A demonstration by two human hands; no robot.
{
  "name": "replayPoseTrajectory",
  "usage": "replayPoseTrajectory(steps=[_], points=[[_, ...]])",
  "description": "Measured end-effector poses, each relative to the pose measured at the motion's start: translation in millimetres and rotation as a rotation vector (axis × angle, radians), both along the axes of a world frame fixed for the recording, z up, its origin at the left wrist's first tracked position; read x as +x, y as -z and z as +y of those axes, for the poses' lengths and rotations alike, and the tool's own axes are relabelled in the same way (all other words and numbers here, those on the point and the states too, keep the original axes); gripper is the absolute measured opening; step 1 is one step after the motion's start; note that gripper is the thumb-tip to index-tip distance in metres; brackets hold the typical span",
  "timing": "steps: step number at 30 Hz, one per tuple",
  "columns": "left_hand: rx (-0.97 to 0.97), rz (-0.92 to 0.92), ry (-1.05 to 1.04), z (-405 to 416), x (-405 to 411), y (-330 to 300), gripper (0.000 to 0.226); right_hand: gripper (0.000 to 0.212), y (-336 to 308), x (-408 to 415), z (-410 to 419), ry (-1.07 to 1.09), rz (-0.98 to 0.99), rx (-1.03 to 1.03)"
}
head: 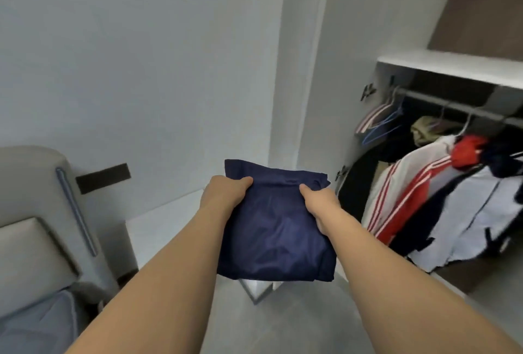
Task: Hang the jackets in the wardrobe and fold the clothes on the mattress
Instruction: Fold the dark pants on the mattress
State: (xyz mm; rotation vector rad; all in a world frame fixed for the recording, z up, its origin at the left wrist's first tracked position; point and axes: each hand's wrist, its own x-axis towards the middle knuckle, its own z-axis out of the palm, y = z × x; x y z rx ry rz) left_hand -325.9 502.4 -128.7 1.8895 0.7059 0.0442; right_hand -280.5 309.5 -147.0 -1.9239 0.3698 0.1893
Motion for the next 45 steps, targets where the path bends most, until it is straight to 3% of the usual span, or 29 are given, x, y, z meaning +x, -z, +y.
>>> replayPoseTrajectory(steps=[11, 20, 25, 31, 45], points=[[-0.075, -0.316, 0.364, -230, 150, -156, 0.054, 0.075, -148, 84, -239, 0.375, -0.297, 0.186], [-0.042, -0.497, 0.545, -306, 261, -259, 0.060, 0.067, -239, 167, -312, 0.473, -0.488, 0.314], [-0.088, -0.559, 0.614, -332, 331, -304, 0.063, 0.072, -289, 219, -334, 0.519, -0.582, 0.280], [-0.168, -0.585, 0.703, -388, 407, -332, 0.052, 0.068, -334, 276, -382, 0.614, -0.667, 0.188], [-0.091, -0.589, 0.638, -491, 584, -349, 0.066, 0.063, -341, 465, -483, 0.578, -0.589, 0.239]])
